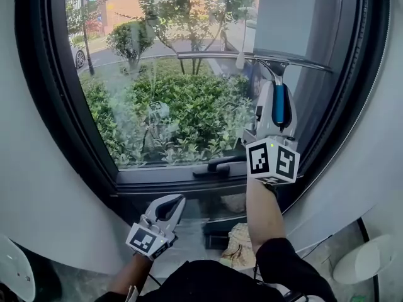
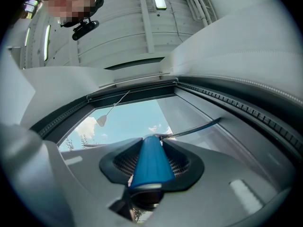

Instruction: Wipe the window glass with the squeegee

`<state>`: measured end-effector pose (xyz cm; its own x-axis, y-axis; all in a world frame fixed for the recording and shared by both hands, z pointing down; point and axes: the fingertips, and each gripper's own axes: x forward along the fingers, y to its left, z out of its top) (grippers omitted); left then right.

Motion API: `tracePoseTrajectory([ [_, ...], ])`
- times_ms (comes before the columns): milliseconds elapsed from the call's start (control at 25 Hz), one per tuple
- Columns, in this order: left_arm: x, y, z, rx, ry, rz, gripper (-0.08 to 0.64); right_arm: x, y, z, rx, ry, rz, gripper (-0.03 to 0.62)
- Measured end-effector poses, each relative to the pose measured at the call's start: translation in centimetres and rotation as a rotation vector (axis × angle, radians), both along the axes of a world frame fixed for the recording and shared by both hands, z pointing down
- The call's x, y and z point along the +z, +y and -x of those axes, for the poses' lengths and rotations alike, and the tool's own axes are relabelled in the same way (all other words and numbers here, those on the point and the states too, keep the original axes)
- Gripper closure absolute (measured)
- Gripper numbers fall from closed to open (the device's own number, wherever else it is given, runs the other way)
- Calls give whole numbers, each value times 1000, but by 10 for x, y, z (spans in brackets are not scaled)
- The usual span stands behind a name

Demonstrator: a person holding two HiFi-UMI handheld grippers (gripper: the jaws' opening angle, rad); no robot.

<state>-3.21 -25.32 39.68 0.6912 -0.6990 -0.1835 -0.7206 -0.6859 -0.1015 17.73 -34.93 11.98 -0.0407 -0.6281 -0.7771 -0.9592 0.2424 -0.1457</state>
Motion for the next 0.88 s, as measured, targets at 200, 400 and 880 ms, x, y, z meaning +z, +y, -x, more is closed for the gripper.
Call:
tracePoseTrajectory([
  [200, 1, 1, 0, 0, 0, 1, 558, 5, 1, 0, 2, 5, 10, 460],
  [400, 0, 3, 0, 3, 2, 3, 558, 10, 3, -1, 4, 6, 19, 460],
  [880, 0, 4, 0, 6, 1, -1, 558, 26, 5, 0, 7, 3, 48, 460],
])
